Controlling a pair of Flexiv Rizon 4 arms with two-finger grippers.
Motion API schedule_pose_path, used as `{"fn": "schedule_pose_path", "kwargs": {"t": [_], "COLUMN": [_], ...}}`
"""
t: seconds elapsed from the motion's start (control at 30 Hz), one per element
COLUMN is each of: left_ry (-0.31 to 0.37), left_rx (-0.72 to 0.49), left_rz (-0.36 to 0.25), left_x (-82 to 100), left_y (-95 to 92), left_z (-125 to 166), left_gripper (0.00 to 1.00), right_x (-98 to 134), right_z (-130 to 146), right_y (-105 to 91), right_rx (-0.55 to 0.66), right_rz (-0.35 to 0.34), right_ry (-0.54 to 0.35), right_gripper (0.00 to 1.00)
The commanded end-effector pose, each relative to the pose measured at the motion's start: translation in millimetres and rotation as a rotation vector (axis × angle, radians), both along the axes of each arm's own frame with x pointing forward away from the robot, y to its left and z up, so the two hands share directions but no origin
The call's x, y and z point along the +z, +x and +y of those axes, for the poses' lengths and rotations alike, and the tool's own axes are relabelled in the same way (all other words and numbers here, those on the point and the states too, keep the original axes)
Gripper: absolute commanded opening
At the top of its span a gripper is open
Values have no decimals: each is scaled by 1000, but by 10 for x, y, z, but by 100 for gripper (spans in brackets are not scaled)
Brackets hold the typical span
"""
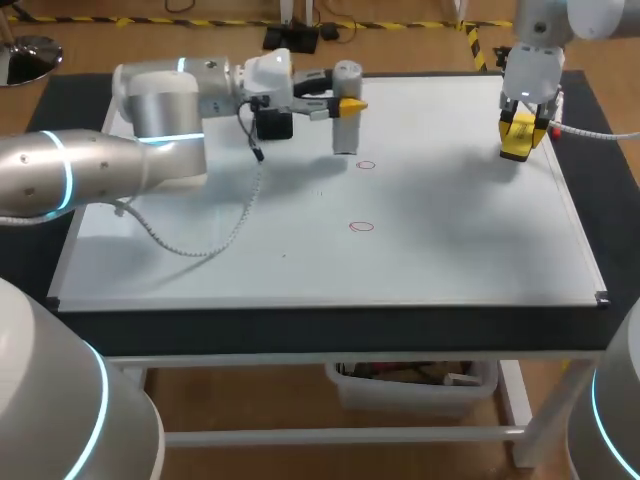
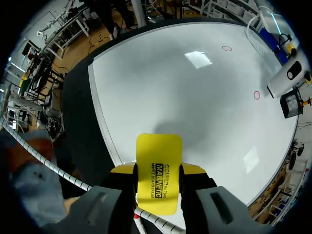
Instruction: Pick up the inspection probe, press it on each red-marked spot on the whiteboard one by one, put down the probe, pick up the eraser, and wipe off all the red marks.
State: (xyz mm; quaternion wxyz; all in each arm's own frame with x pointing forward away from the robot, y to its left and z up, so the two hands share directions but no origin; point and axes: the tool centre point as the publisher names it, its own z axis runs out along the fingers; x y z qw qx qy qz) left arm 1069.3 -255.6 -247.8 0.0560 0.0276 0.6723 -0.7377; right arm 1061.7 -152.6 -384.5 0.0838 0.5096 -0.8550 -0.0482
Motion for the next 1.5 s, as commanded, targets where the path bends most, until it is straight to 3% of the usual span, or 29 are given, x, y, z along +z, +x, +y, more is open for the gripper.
{"fn": "schedule_pose_path", "kwargs": {"t": [0.03, 0.47, 0.83, 1.3, 1.5], "left_ry": [12, 13, 11, 23, 21], "left_rx": [71, 248, 386, 492, 497], "left_rz": [-9, -8, 0, 6, 9], "left_x": [165, 186, 138, 130, 121], "left_y": [-191, -265, -450, -665, -683], "left_z": [483, 1644, 2462, 3016, 3044], "left_gripper": [0, 0, 0, 0, 0], "right_x": [8, 8, 8, 8, 23], "right_z": [-7, -7, -7, -7, 49], "right_y": [7, 7, 7, 7, 16], "right_rx": [2, 2, 2, 2, 35], "right_rz": [0, 0, 0, 0, -2], "right_ry": [-2, -2, -2, -2, -21], "right_gripper": [0, 0, 0, 0, 0]}}
